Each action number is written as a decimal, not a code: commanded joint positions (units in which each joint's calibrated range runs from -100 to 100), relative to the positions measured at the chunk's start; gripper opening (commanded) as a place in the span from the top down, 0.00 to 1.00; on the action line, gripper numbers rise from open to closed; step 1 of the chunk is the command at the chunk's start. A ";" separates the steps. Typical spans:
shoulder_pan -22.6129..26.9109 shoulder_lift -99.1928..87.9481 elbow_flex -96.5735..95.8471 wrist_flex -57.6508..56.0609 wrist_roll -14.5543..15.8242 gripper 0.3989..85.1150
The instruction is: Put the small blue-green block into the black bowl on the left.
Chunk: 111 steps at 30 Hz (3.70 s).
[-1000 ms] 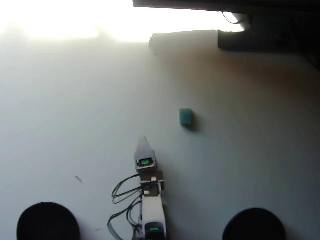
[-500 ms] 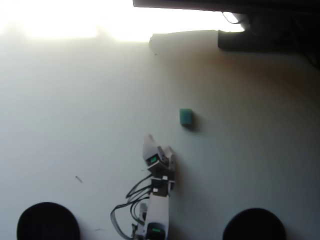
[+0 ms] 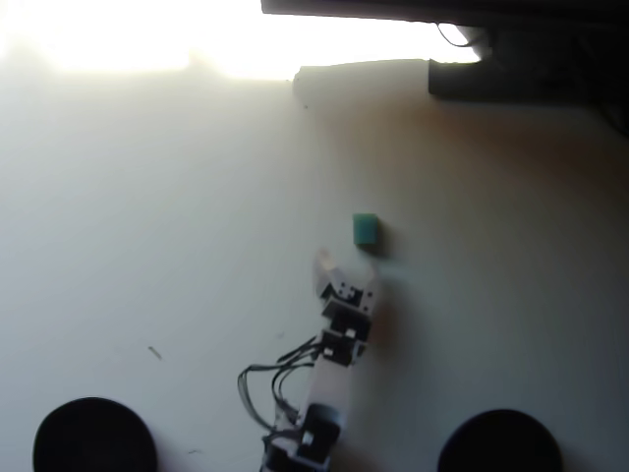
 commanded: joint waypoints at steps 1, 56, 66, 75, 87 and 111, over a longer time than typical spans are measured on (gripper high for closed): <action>-0.24 4.03 4.93 5.47 -0.63 0.44; 25.20 -46.85 -3.76 -38.47 28.86 0.97; 38.34 -49.42 6.13 -58.82 40.83 0.97; 50.99 -34.21 36.35 -78.11 50.94 0.97; 60.37 -25.32 51.33 -85.33 52.31 0.97; 66.08 -3.25 72.31 -91.57 53.19 0.97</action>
